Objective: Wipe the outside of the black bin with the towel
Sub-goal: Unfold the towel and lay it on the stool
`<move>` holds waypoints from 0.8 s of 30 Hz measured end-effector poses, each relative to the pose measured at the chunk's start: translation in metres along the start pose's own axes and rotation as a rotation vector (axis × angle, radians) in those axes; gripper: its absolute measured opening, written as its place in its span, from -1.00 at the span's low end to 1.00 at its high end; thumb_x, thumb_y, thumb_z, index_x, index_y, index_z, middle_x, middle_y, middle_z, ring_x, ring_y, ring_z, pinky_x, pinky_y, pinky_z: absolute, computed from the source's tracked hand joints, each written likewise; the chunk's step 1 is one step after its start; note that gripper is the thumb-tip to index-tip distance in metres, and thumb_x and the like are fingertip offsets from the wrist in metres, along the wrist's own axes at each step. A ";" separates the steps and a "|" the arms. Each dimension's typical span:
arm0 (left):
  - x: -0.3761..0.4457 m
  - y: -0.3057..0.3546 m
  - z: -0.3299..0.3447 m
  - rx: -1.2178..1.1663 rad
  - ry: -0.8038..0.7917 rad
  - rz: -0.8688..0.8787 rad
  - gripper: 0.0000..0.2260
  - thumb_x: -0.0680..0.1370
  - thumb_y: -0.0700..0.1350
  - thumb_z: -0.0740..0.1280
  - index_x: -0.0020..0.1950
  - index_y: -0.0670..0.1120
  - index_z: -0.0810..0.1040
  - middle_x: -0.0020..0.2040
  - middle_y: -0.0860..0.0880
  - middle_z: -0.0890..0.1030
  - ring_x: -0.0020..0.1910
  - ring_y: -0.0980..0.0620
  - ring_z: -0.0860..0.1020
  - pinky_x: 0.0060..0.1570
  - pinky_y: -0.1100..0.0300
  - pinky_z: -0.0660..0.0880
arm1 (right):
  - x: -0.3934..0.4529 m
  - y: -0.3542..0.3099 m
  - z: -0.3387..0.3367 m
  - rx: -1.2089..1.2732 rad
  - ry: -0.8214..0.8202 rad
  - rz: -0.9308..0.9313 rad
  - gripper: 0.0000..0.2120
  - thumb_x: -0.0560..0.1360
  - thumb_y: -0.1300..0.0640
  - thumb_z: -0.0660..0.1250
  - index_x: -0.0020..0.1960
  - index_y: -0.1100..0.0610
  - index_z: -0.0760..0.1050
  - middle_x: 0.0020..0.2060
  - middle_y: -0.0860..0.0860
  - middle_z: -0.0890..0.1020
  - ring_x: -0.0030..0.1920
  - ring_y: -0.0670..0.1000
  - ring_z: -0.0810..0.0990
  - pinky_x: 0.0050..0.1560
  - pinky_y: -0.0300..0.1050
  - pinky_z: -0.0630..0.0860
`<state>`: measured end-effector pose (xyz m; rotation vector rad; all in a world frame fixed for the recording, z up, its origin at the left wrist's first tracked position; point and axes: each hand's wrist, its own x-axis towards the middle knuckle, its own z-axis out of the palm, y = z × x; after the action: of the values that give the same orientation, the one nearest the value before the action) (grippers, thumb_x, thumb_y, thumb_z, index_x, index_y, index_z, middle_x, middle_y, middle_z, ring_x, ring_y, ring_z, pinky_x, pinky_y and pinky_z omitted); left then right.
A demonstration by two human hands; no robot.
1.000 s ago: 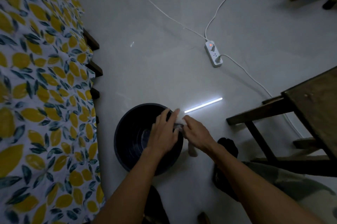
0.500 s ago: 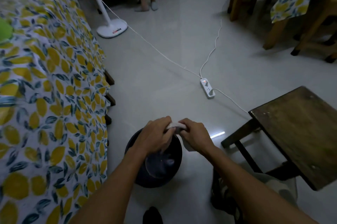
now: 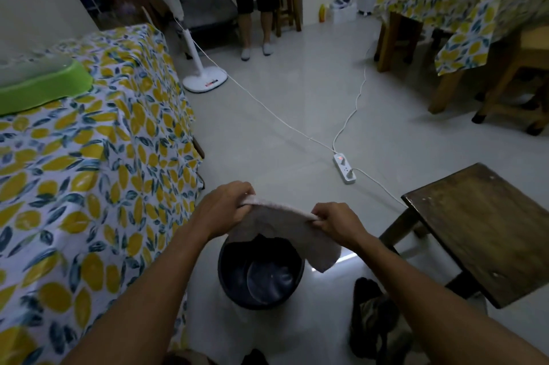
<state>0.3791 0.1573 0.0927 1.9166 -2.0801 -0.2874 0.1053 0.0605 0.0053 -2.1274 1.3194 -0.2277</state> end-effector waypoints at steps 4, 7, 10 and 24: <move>0.001 -0.007 -0.004 0.071 -0.008 -0.014 -0.88 0.53 -0.14 0.43 0.05 -0.02 0.60 -0.04 0.00 0.56 -0.05 -0.06 0.56 -0.12 -0.02 0.51 | -0.001 0.004 -0.024 -0.050 0.009 -0.063 -0.85 0.53 0.14 0.42 0.06 0.11 0.70 -0.04 0.11 0.71 0.00 0.15 0.65 -0.02 -0.01 0.54; 0.010 -0.005 -0.002 0.069 0.013 -0.036 -0.86 0.51 -0.17 0.47 0.06 -0.06 0.63 -0.03 -0.04 0.63 -0.05 -0.09 0.59 -0.12 0.02 0.51 | -0.005 0.016 -0.042 -0.073 0.035 -0.067 -0.83 0.57 0.17 0.37 0.08 0.13 0.70 -0.02 0.13 0.71 0.00 0.17 0.66 -0.02 0.01 0.55; 0.021 0.001 0.003 -0.012 0.014 -0.052 -0.88 0.51 -0.19 0.47 0.02 -0.03 0.66 -0.08 -0.01 0.68 -0.09 -0.03 0.62 -0.14 0.06 0.54 | -0.020 0.034 -0.064 -0.043 0.086 -0.005 -0.85 0.61 0.09 0.36 0.07 0.10 0.69 -0.04 0.07 0.72 -0.02 0.11 0.66 -0.01 0.02 0.58; 0.124 0.130 0.102 -0.362 -0.184 -0.020 -0.91 0.61 0.05 0.26 -0.01 0.25 0.53 -0.08 0.20 0.65 -0.04 0.05 0.60 0.08 -0.06 0.53 | -0.148 0.159 -0.170 0.043 0.227 0.233 -0.68 0.57 -0.23 0.34 -0.21 -0.02 0.55 -0.26 -0.06 0.62 -0.22 -0.03 0.59 -0.17 -0.10 0.51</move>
<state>0.2136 0.0404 0.0521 1.7463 -1.9523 -0.8126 -0.1624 0.0683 0.0723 -1.9351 1.6631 -0.4058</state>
